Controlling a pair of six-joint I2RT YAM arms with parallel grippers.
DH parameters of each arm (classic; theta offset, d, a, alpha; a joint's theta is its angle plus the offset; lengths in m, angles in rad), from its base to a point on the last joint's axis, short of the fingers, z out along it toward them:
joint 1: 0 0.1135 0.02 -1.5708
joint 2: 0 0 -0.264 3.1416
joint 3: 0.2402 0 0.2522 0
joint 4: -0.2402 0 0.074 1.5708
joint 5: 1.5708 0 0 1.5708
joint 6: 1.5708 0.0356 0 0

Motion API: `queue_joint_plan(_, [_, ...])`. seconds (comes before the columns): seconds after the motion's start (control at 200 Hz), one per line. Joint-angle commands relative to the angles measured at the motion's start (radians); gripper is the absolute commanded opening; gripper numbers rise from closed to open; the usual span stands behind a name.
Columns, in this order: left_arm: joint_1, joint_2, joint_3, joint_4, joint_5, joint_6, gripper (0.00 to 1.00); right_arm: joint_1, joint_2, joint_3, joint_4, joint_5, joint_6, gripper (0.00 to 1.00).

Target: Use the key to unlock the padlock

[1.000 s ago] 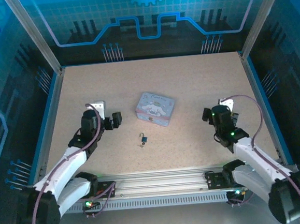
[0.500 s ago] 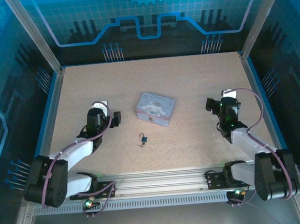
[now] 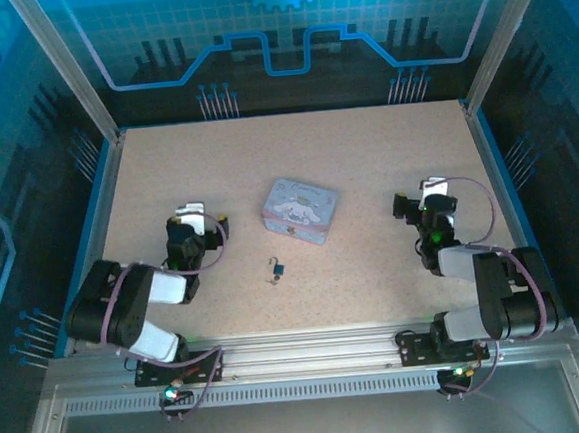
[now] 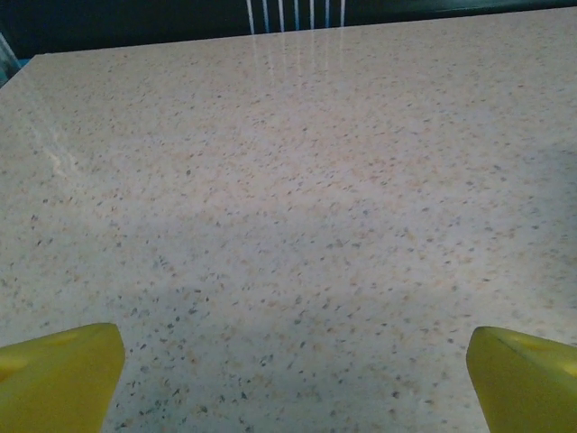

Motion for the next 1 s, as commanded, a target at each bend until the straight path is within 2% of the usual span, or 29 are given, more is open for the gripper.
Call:
queue_joint_plan(0.0, [0.022,0.060,-0.045,0.313,-0.026,-0.001,0.99,0.021,0.033,0.032,0.079,-0.084,-0.074,1.00])
queue_joint_plan(0.115, [0.030,0.024,0.029,0.132,-0.039,-0.017,0.99,0.037,0.102,0.069,0.073,-0.102,-0.103,1.00])
queue_joint_plan(0.21, [0.070,0.004,0.099,-0.046,0.037,-0.056,0.99,0.048,0.115,0.082,0.064,-0.092,-0.115,1.00])
queue_joint_plan(0.285, [0.092,0.002,0.122,-0.090,0.059,-0.074,0.99,0.050,0.116,0.085,0.059,-0.089,-0.115,1.00])
queue_joint_plan(0.995, [0.091,0.005,0.118,-0.082,0.059,-0.071,0.99,0.052,0.115,0.084,0.060,-0.088,-0.118,1.00])
